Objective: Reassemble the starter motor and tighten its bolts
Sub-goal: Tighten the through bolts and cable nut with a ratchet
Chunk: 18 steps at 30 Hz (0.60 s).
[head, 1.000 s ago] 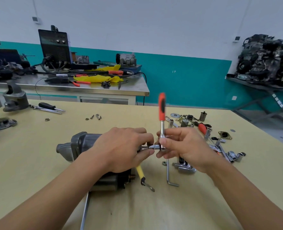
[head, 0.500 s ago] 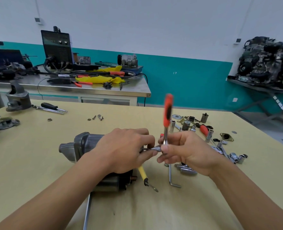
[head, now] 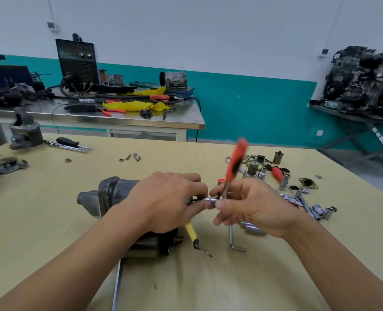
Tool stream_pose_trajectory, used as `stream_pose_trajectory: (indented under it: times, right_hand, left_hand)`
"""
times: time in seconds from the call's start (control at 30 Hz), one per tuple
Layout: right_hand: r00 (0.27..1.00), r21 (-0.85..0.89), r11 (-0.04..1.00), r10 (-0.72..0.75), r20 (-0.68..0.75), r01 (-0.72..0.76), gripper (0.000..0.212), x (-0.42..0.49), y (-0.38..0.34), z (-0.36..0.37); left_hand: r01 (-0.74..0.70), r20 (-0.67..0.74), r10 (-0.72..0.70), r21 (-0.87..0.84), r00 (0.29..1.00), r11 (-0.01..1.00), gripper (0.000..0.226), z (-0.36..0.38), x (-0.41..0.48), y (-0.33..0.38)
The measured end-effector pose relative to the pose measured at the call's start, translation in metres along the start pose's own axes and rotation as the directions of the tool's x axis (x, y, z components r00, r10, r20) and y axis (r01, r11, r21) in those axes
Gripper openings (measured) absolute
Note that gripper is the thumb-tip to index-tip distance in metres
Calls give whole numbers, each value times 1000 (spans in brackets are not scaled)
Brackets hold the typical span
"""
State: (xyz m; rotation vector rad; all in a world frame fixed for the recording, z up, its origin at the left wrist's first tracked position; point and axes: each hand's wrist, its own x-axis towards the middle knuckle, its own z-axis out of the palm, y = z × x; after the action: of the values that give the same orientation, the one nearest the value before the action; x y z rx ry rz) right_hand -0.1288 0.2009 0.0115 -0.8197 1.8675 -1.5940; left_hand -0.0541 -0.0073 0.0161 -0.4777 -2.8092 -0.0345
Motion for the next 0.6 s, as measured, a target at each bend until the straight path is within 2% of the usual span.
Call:
stream_pose_trajectory:
  times: [0.1,0.17,0.3,0.43,0.6]
  right_hand:
    - [992,85,989,124,-12,-122,41,3,-1,7]
    - [986,131,978,165,2,-164,40,4,1,9]
    - [993,175,977,118,28,-121,38,5,3,6]
    - [993,189,975,115,33,-119,36,6,5,5]
    - [995,194,976,99,24,-101,38,5,5,5]
  left_hand:
    - [20,-9,-20,-2,1000,1000,44,0,0,1]
    - [24,-11,-24,8,1000,1000,44,0,0,2]
    - [63,-38,-63,1,997,998,41,2,0,3]
    - [162,-58,-166,-64,984,985,38,-1,1,1]
    - [225,65,-222,-51,973,973,44,-8,-6,-9]
